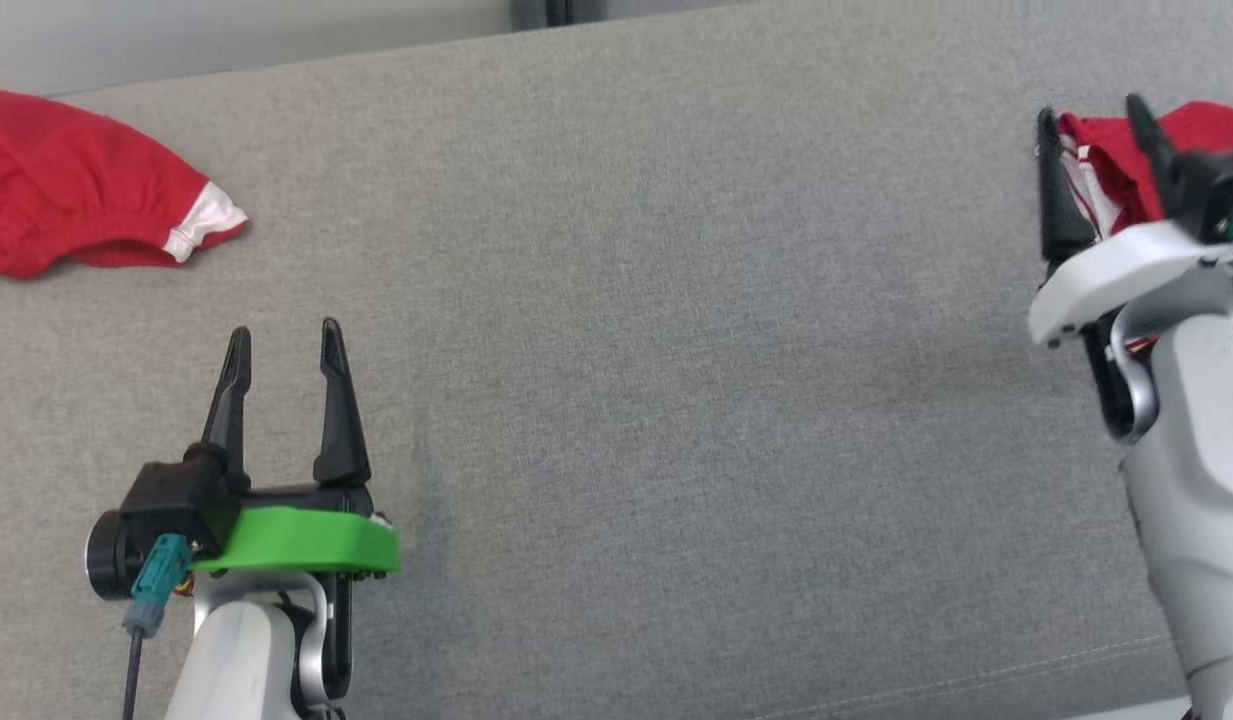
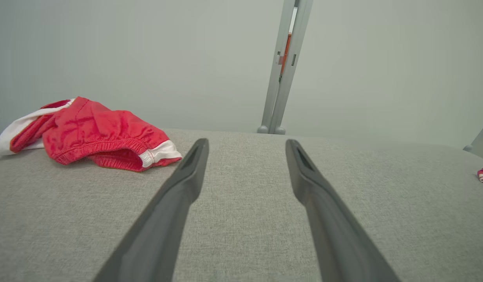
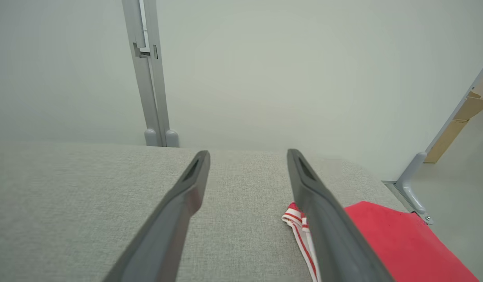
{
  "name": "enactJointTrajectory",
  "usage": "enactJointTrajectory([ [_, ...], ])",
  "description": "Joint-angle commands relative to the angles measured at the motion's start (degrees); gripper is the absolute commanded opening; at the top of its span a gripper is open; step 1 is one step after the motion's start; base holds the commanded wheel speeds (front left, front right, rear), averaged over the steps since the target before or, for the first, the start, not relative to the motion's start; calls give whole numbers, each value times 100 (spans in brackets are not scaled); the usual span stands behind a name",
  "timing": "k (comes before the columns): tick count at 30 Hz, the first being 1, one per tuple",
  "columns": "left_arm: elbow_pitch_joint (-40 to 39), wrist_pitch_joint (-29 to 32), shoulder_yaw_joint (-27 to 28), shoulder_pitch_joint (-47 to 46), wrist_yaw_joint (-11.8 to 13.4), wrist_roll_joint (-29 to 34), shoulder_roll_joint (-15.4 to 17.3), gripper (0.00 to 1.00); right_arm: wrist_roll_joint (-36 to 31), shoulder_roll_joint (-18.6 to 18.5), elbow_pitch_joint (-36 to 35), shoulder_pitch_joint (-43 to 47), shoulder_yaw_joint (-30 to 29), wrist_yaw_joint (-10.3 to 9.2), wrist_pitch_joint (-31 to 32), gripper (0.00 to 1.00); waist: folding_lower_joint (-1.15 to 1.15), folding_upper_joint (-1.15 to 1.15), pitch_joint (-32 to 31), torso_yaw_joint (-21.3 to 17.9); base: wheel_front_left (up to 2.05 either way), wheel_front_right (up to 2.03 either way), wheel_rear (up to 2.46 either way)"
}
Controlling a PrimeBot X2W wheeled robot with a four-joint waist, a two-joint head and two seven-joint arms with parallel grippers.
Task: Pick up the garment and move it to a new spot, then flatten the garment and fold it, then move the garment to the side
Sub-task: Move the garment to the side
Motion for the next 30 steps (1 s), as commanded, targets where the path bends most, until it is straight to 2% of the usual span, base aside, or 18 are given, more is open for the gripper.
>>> enactJointTrajectory([
  [1,80,-24,55,173,9,54,-14,100,152,91,-148,328,59,-11,-63,100,0,0,-536,179,0,0,0],
  [7,371,-23,157,682,-4,68,-109,100,372,451,-793,1545,27,-10,-179,100,0,0,-928,437,0,0,0],
  [16,486,-24,208,1310,-65,148,-161,100,51,1051,-1850,3062,-186,-10,-244,100,0,0,-1285,717,0,0,0],
  [24,388,-25,216,1519,9,56,-191,100,173,1209,-2062,3538,-77,-10,-161,100,0,0,-1393,728,0,0,0],
  [30,433,-25,231,1497,-40,77,-197,100,318,1204,-2010,3573,78,-10,-168,100,0,0,-1422,704,0,0,0],
])
